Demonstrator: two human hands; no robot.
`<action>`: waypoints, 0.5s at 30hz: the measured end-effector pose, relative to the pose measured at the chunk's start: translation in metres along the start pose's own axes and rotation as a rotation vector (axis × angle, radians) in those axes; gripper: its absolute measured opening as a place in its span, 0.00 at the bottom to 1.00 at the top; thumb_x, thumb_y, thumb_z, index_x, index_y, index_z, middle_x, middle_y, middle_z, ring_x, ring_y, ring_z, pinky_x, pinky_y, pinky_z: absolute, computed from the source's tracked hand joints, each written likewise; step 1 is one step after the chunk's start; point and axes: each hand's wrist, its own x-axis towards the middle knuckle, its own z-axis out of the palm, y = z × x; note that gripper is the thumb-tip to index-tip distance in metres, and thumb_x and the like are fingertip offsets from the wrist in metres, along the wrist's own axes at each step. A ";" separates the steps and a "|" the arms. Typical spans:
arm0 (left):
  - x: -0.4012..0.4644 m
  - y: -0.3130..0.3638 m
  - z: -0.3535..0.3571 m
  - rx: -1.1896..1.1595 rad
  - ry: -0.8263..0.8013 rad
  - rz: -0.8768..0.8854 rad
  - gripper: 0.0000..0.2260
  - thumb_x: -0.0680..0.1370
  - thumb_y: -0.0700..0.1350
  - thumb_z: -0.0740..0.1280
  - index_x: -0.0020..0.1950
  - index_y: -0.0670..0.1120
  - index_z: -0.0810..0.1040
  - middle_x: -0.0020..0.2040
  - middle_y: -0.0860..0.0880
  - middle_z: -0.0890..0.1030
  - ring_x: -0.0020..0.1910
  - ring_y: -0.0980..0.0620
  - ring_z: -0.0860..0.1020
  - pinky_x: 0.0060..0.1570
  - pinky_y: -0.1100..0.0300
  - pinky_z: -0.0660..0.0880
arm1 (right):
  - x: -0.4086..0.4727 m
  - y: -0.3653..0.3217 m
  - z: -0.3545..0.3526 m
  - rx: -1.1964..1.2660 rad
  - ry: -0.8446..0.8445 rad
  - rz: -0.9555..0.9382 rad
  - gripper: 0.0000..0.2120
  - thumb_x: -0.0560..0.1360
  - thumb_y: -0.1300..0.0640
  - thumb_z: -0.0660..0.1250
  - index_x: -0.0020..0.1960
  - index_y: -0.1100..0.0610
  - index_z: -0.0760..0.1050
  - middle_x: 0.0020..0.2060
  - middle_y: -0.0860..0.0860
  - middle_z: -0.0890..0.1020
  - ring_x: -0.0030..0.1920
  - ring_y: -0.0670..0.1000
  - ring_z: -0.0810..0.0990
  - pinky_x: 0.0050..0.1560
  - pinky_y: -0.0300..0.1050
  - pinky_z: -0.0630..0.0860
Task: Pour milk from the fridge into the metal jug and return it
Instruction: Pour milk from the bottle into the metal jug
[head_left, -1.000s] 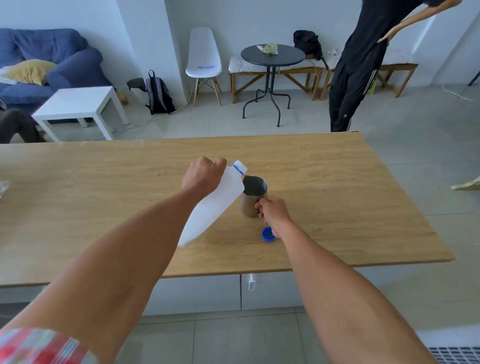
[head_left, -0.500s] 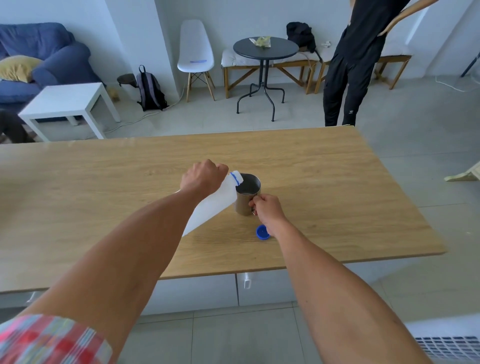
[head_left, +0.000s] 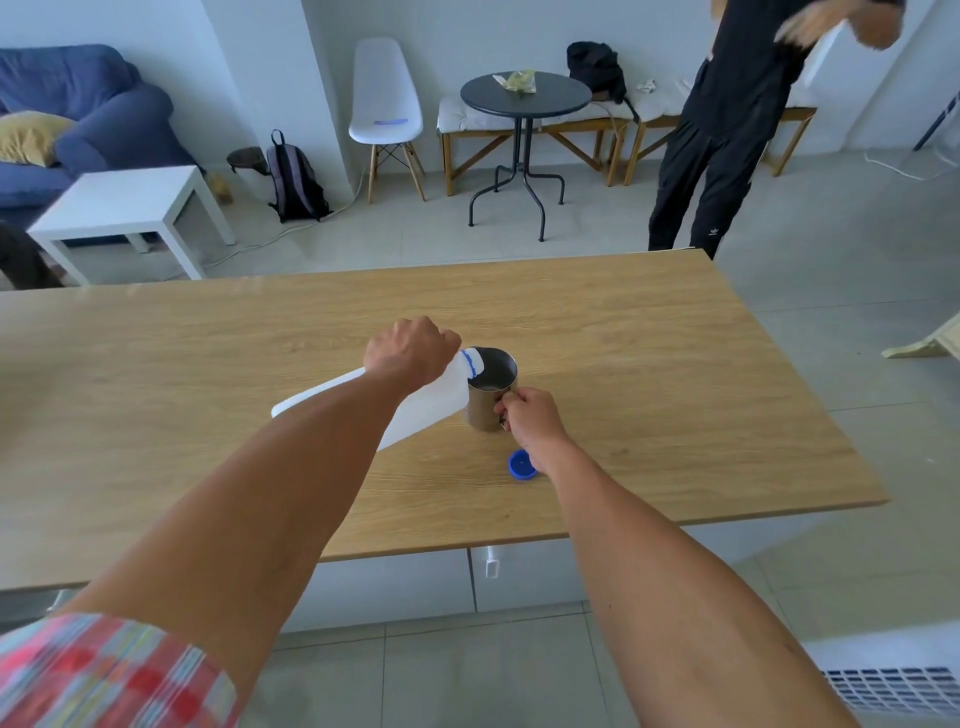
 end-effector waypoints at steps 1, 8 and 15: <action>0.001 0.000 0.000 0.007 0.000 0.005 0.17 0.81 0.54 0.56 0.47 0.44 0.77 0.39 0.47 0.74 0.37 0.46 0.74 0.38 0.54 0.67 | 0.000 0.000 0.000 0.001 -0.001 0.002 0.14 0.81 0.62 0.58 0.43 0.61 0.80 0.43 0.55 0.80 0.40 0.53 0.74 0.45 0.49 0.72; 0.002 0.003 0.000 0.067 0.026 0.055 0.16 0.82 0.53 0.56 0.47 0.44 0.77 0.38 0.47 0.74 0.41 0.43 0.76 0.39 0.53 0.68 | 0.000 -0.001 0.000 0.012 -0.005 0.003 0.14 0.82 0.63 0.58 0.41 0.59 0.79 0.41 0.56 0.80 0.40 0.52 0.74 0.46 0.49 0.72; 0.003 0.005 -0.001 0.113 0.035 0.088 0.17 0.83 0.53 0.55 0.47 0.43 0.77 0.37 0.47 0.74 0.40 0.43 0.77 0.39 0.54 0.69 | 0.001 0.000 0.001 0.015 0.001 -0.002 0.15 0.82 0.63 0.58 0.40 0.60 0.78 0.40 0.55 0.79 0.38 0.51 0.73 0.45 0.49 0.71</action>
